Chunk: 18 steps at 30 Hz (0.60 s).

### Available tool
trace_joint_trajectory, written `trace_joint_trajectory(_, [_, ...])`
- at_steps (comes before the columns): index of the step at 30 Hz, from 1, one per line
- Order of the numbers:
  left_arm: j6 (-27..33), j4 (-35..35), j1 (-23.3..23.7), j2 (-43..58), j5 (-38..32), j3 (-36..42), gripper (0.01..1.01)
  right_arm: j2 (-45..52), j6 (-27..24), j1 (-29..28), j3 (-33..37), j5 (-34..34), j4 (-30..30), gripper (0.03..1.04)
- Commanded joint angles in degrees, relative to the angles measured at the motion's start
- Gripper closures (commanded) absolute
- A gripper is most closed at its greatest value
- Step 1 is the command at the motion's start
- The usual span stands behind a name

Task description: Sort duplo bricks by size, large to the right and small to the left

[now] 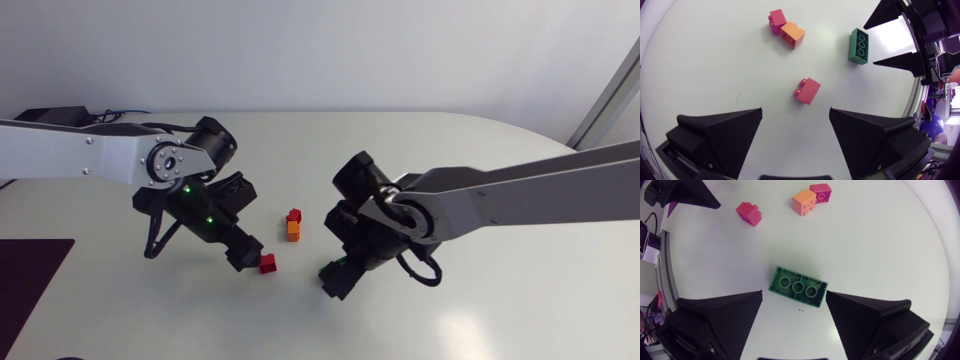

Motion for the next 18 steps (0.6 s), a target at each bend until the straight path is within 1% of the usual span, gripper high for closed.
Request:
trace_joint_trajectory(1, [1.58,-0.36,0.43,-1.42,0.33,-0.49,0.098,2.83,1.18,0.8,1.89,1.28,-0.85,0.15])
trace_joint_trajectory(7, [1.58,-0.53,0.26,-2.04,0.33,-0.58,0.098,7.49,1.27,1.23,4.44,3.74,-0.59,0.15])
trace_joint_trajectory(8, [1.58,-0.53,0.26,-2.04,0.33,-0.58,0.098,8.28,1.27,1.23,4.79,4.18,-0.77,0.16])
trace_joint_trajectory(10, [1.58,-0.53,0.35,-2.04,0.33,-0.58,0.098,8.81,1.36,1.06,4.88,4.45,-0.85,0.26])
trace_joint_trajectory(12, [1.76,-0.53,0.52,-1.95,0.33,-0.58,0.098,8.72,1.36,0.62,4.44,4.45,-0.94,0.43])
trace_joint_trajectory(13, [1.85,-0.53,0.52,-1.95,0.33,-0.58,0.098,7.93,1.45,0.27,3.82,4.53,-0.59,0.54])
trace_joint_trajectory(14, [1.94,-0.53,0.52,-1.95,0.33,-0.58,0.098,6.96,1.53,-0.44,3.12,4.45,-0.15,0.61])
trace_joint_trajectory(15, [2.02,-0.53,0.52,-1.86,0.33,-0.58,0.097,6.08,1.53,-1.14,2.5,4.45,0.11,0.65])
trace_joint_trajectory(18, [2.11,-0.53,0.52,-1.6,0.33,-0.31,0.097,3.1,1.36,-3.34,0.22,4.27,1.34,0.71])
